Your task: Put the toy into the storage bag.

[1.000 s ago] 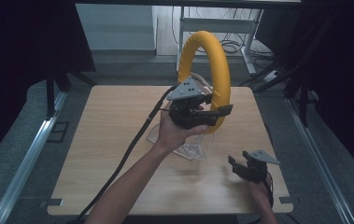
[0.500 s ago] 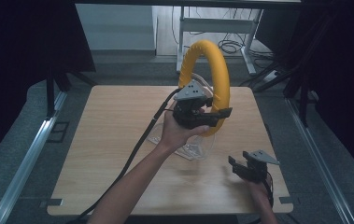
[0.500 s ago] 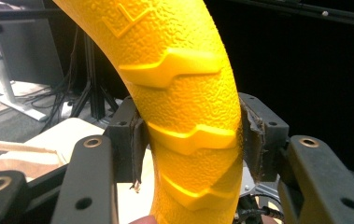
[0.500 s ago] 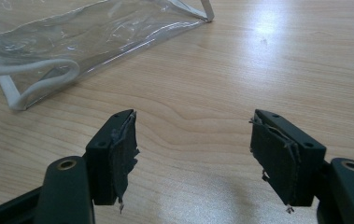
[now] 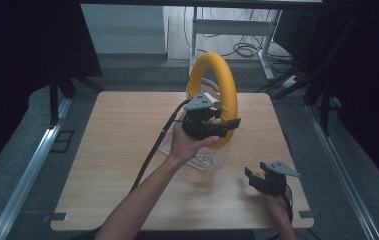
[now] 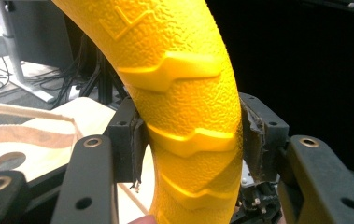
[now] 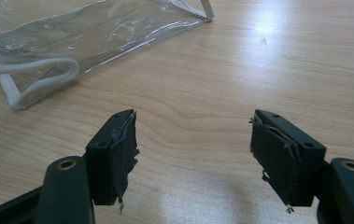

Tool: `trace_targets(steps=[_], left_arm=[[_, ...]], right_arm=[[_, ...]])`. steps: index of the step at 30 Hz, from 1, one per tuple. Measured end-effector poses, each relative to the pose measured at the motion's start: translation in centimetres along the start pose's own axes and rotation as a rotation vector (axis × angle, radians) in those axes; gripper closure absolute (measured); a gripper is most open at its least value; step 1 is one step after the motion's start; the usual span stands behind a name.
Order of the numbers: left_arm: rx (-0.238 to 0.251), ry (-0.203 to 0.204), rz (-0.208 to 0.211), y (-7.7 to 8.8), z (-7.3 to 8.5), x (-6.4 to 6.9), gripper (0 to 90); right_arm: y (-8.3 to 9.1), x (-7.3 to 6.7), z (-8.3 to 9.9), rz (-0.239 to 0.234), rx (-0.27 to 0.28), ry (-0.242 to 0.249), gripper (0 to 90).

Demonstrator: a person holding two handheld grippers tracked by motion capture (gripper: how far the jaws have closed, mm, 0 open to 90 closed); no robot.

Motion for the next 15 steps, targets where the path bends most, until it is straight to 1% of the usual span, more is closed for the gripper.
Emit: trace_targets(steps=[3, 6, 12, 15], left_arm=[[-0.008, 0.006, 0.002, -0.1, 0.4, -0.2, 47.9], [-0.016, 0.028, 0.003, -0.4, 1.0, -0.5, 47.9], [-0.039, 0.029, -0.003, -1.0, 2.0, -0.8, 47.9], [-0.048, 0.046, -0.004, -1.2, 2.5, -1.2, 47.9]], right_arm=[[0.0, 0.0, 0.0, 0.001, -0.002, 0.002, 32.0], [0.0, 0.0, 0.0, 0.002, -0.001, 0.004, 32.0], [0.0, 0.0, 0.1, 0.002, -0.003, 0.004, 32.0], [0.0, 0.0, 0.0, 0.000, 0.000, 0.006, 32.0]])
Point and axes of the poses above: each handheld gripper's, and its own axes: y roughly backward along the jaws, z roughly out of its underside, x roughly to its right, the point moved 4 cm from there along -y, roughly forward along the jaws, and after that the axes turned 1 degree about -z, right-handed, at the moved point
